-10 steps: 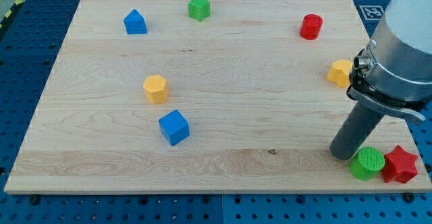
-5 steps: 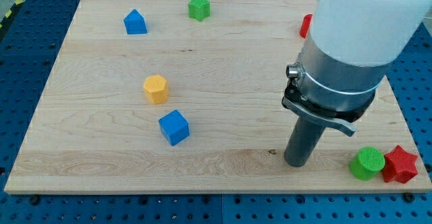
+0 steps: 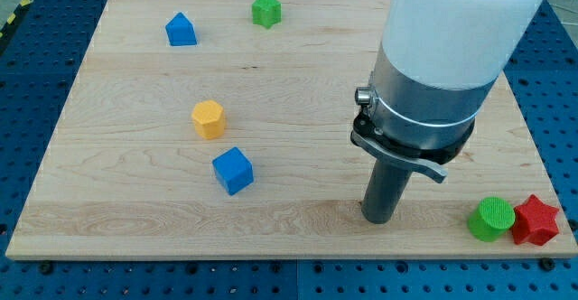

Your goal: Move your arm to the bottom center of the board

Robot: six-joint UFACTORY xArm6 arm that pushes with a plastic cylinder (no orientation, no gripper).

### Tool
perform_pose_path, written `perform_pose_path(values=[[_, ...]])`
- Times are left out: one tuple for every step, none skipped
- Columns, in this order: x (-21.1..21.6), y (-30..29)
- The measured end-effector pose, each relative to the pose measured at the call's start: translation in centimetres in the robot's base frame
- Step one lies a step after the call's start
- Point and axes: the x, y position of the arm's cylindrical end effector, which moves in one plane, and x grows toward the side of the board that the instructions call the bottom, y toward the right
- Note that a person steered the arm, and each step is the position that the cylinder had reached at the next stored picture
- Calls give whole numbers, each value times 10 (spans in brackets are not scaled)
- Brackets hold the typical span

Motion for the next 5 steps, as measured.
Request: perform_pose_path(values=[[0,-1],[0,-1],[0,-12],[4,-35],[5,-59]])
